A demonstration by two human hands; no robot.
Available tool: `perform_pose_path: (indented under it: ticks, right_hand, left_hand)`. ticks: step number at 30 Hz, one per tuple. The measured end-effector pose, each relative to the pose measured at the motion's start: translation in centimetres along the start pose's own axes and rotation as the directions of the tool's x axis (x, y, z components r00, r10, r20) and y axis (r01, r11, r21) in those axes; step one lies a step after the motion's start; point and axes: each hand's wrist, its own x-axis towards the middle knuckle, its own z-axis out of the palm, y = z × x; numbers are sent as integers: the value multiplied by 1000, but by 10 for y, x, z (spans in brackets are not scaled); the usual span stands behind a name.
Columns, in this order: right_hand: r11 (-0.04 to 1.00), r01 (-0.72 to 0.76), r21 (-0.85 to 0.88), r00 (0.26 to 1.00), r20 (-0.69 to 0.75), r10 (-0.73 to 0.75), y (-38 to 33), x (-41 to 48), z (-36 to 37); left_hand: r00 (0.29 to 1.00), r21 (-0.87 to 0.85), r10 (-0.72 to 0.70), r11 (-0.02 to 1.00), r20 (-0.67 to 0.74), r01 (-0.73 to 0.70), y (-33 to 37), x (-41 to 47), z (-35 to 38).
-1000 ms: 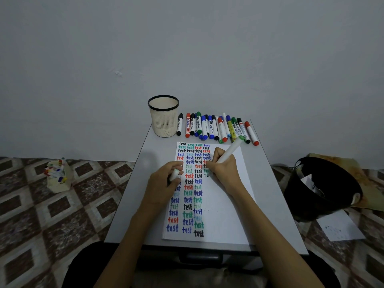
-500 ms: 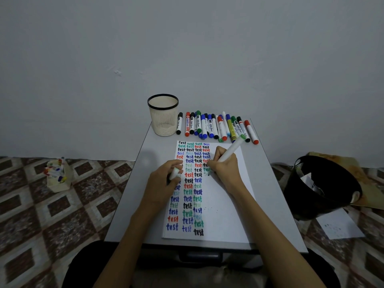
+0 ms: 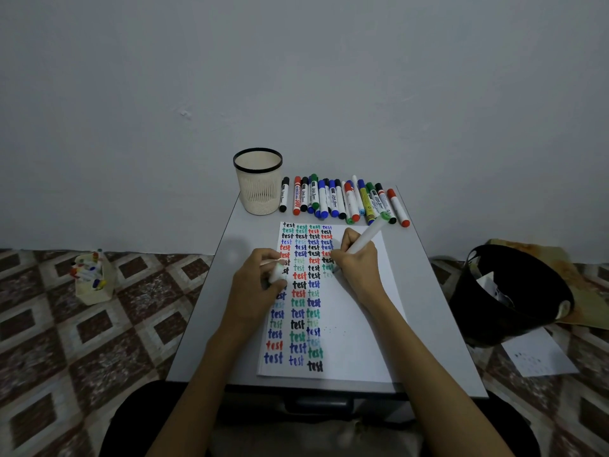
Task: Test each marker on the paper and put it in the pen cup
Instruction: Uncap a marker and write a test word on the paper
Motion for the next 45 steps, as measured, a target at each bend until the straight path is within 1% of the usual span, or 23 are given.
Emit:
perform_pose_path:
  ticks: [3,5,8,10,12,16,18,22,25,31,34,39,45]
  right_hand:
    - [1000,-18,22,999,43,17,1,2,-1]
    - [999,-26,38,999,32,25,1,2,-2]
    - [979,-38,199,996,-70,53,-2,3,-7]
    - [949,-35,314,994,-91,67,-8,2,-11]
    - [915,-46,401,997,-35,65,-15,-2,-13]
    - [839,-129,528,984,171,44,-21,-15,-15]
    - [838,-164,520,976,207,63,-24,-20,-18]
    - [865,-162,475,978,195,76,-22,-28,-22]
    - [866,-165,473,976,203,76,-20,-32,-21]
    - [864,-219,454,954,284,94,-15,-34,-11]
    - [866,-253,431,942,314,119,-14,-36,-7]
    - [817,-315,484,938,291,189,-16,-35,-5]
    - [784,-338,521,935,280,217,-15,-35,1]
  left_hand:
    - [999,-26,-38,999,-33,37,0,0,0]
    - [998,-26,-51,998,-46,50,1,0,0]
    - [1000,-32,-9,999,-19,8,2,-2,-1]
    - [1000,-48,17,999,-6,-18,4,-3,-3]
    - [1000,-64,20,998,-13,-21,7,-3,-4]
    - [1000,-120,20,993,3,-19,12,-3,-5]
    - [1000,-126,6,992,2,-6,12,-3,-6]
    - [999,-190,-36,981,16,39,11,-4,-7]
    - [999,-223,-9,975,30,16,10,-5,-7]
    - [996,-279,21,960,92,5,10,-7,-6]
    - [996,-331,32,944,86,-1,9,-5,-9]
    - [993,-478,-50,873,103,94,13,-4,-14]
    - [993,-462,-58,881,102,99,10,-3,-17]
